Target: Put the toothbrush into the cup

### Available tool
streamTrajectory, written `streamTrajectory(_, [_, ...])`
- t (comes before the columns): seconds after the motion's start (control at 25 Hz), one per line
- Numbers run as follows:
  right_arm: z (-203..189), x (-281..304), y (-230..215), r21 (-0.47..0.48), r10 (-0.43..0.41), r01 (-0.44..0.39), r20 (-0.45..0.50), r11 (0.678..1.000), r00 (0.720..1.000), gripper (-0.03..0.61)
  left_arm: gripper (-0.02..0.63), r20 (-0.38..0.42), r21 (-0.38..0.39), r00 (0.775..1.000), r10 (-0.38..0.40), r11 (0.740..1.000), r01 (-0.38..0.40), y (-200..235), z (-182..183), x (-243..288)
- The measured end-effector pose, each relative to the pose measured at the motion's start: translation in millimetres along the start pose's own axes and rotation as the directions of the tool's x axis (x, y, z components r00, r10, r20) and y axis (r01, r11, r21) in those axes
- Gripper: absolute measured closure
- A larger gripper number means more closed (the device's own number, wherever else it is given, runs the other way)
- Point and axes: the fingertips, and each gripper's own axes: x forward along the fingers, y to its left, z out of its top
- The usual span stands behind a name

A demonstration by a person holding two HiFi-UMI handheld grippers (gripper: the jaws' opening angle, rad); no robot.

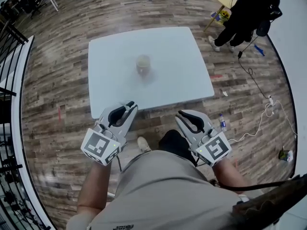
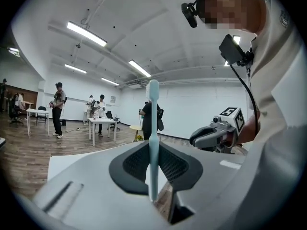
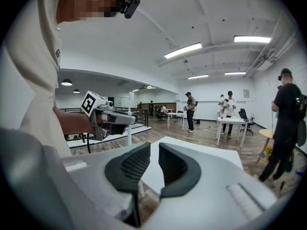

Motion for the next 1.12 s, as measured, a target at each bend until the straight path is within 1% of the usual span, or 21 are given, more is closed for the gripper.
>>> streamTrajectory(0.16, [-3, 15, -15, -0.013, -0.022, 0.021, -0.046, 1.0, 0.999, 0.534, 0.568, -0.016, -0.017, 1.0, -0.005, 1.0, 0.004, 27, -4, 23])
streamTrajectory(0.32, [-3, 30, -30, 0.025, 0.006, -0.005, -0.028, 1.0, 1.0, 0.534, 0.568, -0.029, -0.029, 1.0, 0.001, 1.0, -0.001, 51, -8, 50])
streamTrajectory(0.48, [-2, 49, -50, 0.029, 0.025, -0.024, -0.022, 0.999, 0.999, 0.534, 0.568, -0.032, -0.064, 0.999, 0.016, 0.998, -0.018, 75, -14, 76])
streamTrajectory(0.76, [-3, 74, -112, 0.042, 0.037, -0.035, -0.034, 0.998, 0.999, 0.534, 0.568, -0.058, -0.093, 0.997, 0.054, 0.994, -0.059, 121, -23, 142])
streamTrajectory(0.88, [-8, 85, -142, 0.034, 0.034, -0.032, -0.063, 0.999, 0.997, 0.534, 0.568, -0.091, -0.1, 0.993, 0.069, 0.992, -0.079, 142, -33, 171])
streamTrajectory(1.12, [-16, 99, -189, 0.066, 0.033, -0.027, -0.087, 0.997, 0.996, 0.534, 0.568, -0.146, -0.104, 0.985, 0.094, 0.988, -0.11, 176, -57, 223])
